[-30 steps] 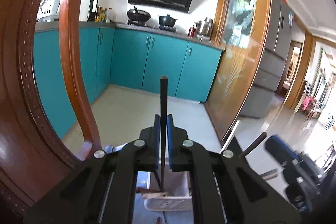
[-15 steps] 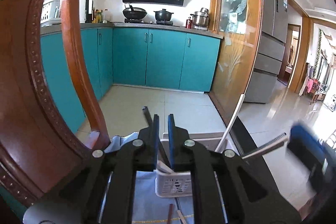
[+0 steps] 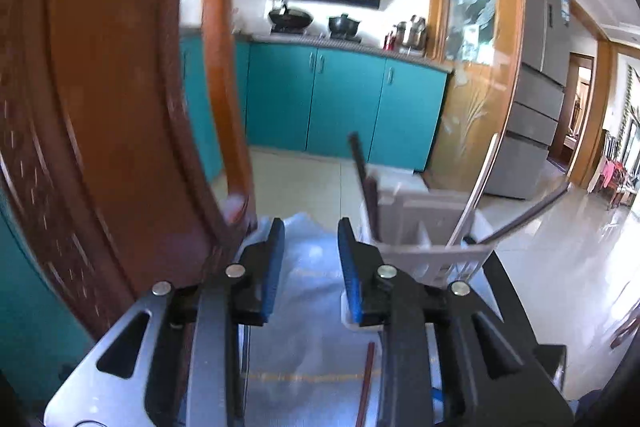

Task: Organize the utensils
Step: 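Open both tools to release the dark chopsticks and move back to the cloth, then grasp the last red chopstick with the left tool while the right tool grasps the wooden chopstick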

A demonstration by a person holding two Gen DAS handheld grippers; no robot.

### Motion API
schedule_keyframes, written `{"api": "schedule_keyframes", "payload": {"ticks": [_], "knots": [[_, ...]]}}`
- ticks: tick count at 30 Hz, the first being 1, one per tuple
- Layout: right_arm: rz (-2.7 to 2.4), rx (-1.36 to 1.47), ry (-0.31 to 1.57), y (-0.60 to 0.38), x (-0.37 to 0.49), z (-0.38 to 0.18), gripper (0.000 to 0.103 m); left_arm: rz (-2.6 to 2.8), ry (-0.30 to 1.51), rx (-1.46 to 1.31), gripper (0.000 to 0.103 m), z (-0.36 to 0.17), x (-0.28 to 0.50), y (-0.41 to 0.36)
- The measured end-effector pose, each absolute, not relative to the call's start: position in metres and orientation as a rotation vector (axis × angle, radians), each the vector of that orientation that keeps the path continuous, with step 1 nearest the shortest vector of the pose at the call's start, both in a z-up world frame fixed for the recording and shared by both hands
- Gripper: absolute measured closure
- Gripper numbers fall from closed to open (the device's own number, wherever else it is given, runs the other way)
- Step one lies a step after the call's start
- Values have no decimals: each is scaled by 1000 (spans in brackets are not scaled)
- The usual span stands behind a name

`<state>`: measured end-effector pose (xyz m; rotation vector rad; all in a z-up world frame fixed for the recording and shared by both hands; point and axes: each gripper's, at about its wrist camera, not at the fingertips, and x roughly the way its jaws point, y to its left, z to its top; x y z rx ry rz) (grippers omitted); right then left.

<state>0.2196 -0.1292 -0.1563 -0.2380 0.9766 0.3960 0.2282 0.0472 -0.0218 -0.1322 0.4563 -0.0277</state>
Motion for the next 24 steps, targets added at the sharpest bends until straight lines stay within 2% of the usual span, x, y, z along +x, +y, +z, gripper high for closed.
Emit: {"api": "schedule_keyframes", "payload": {"ticks": [6,7,9,18,24], "knots": [[384,-208,977,-125,224,-158,69,-26,525,-141,64,-39,228,51],[378,-202,976,-125,225,-159,81,-26,535,-135,64,-41,229,50],[389,-178,987,-130,221,-160,95,-24,551,-125,64,-46,227,49],[375,30,1060,-167,218,-162,97,-30,620,-90,64,-69,223,44],[293,197,1051,-214,209,-163,97,-66,742,-87,63,-97,226,32]]}}
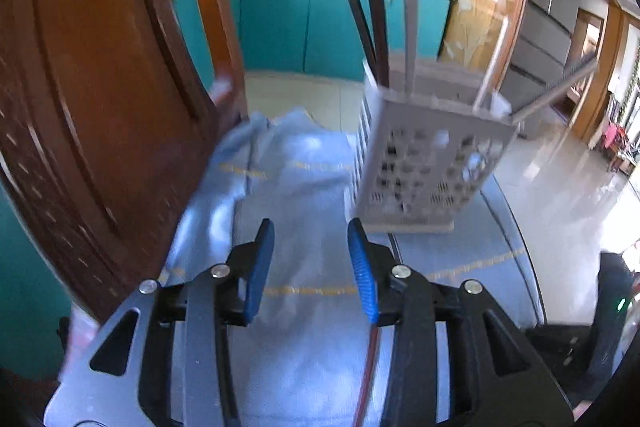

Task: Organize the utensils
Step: 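Grasp the last red chopstick with the left tool while the right tool grasps the wooden chopstick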

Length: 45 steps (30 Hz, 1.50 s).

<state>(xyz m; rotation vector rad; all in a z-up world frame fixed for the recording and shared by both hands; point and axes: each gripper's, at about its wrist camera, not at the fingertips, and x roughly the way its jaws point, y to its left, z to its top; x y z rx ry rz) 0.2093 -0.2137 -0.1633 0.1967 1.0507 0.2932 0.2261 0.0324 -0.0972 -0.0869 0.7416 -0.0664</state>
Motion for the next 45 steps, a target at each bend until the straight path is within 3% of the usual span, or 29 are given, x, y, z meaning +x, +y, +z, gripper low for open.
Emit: {"api": "schedule_keyframes", "payload": {"ticks": [13,34,35,36,39,45], "knots": [[238,207,1003,-221,214,-155,80,-157,946,-7,60,-155,251,-14],[230,103,1021,-206,215,-161,72,-135,996,65,60,-185,264,-31],[229,102,1021,-206,216,-161,72,-136,995,68,61,-184,263,-31],[229,101,1021,-206,216,-161,72,-138,993,69,73,-185,264,-31],[229,97,1021,-206,216,-161,72,-141,998,52,91,-184,263,-31],[225,91,1020,-205,217,-162,72,-139,1013,46,96,-181,252,-25]]}}
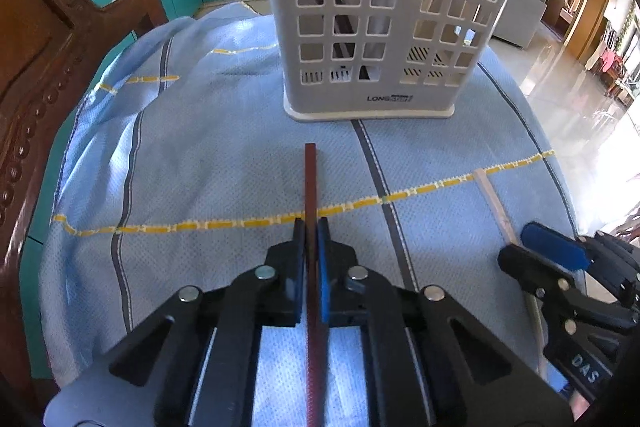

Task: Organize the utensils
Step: 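Grasp the last red chopstick with the left tool while the right tool grasps the wooden chopstick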

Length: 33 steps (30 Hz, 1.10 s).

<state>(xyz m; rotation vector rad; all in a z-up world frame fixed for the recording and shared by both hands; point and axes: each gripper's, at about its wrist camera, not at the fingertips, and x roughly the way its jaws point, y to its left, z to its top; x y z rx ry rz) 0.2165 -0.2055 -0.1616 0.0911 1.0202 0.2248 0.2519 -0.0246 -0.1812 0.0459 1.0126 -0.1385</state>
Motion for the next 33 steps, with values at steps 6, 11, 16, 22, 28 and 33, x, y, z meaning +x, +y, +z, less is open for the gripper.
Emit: {"api": "schedule_keyframes", "payload": {"ticks": [6,11,16,22,28,33], "knots": [[169,8,995,-199,216,-161,72,-144,1016,56,96,-181,235,-20],[126,-70,974,-190,220,-164,72,-133,1006,71,96,-181,228,-17],[104,-93,953,-189,224,-166,64,-124,993,99,94,-183,225,-16],[113,-66,952,-194,227,-166,63,-113,993,96,88,-183,227,-19],[119,-65,952,-196,227,-166,63,-93,994,95,74,-183,237,-9],[118,-74,959,-193,228,-166,63,-88,989,100,71,-184,239,-5]]}}
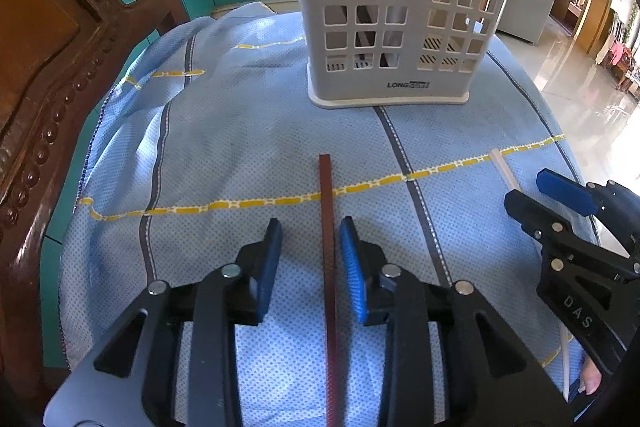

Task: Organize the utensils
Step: 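Grasp the last red chopstick with the left tool while the right tool grasps the wooden chopstick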

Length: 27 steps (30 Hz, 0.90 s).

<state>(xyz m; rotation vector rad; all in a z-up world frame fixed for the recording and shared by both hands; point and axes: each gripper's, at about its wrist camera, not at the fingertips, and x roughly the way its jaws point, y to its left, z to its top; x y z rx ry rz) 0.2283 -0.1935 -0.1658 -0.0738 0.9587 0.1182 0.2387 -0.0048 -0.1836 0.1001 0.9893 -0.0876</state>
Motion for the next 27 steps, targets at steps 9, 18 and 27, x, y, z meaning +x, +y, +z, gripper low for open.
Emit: {"api": "schedule_keyframes", "payload": {"ticks": [9,18,27], "knots": [[134,-62,954,-192,227,-166,76,-85,983,104,71,-183,235,-8],[168,-23,955,-193,226,-166,96,-125,992,98,95,-184,235,-17],[183,10,867,-202,215,-143,97,-125,889,74,96,-156,225,-16]]}}
